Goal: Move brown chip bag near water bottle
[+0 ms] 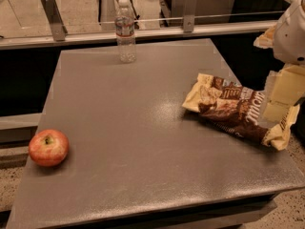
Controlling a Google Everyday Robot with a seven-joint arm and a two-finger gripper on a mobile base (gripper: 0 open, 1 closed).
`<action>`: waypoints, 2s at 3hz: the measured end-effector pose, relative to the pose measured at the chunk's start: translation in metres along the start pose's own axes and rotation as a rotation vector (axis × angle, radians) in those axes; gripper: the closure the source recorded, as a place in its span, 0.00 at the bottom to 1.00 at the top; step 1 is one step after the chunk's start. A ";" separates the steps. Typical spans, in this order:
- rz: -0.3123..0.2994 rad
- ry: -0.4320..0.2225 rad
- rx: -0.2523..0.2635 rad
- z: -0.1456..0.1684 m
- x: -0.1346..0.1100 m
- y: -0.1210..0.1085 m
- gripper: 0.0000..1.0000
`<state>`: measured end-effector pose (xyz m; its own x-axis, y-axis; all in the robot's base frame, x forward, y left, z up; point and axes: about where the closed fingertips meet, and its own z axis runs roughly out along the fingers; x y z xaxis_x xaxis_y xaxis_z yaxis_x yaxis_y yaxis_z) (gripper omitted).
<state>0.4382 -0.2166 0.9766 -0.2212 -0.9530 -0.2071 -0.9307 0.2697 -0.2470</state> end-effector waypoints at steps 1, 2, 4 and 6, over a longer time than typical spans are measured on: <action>0.000 0.000 0.000 0.000 0.000 0.000 0.00; 0.008 -0.009 0.013 0.010 0.007 -0.005 0.00; 0.054 -0.064 0.018 0.048 0.029 -0.023 0.00; 0.103 -0.130 0.005 0.095 0.036 -0.050 0.00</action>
Offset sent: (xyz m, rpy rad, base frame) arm 0.0161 -0.0176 -0.0312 0.0212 -0.0136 -0.0198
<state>0.5040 -0.2509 0.8919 -0.2755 -0.8945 -0.3522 -0.9036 0.3660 -0.2227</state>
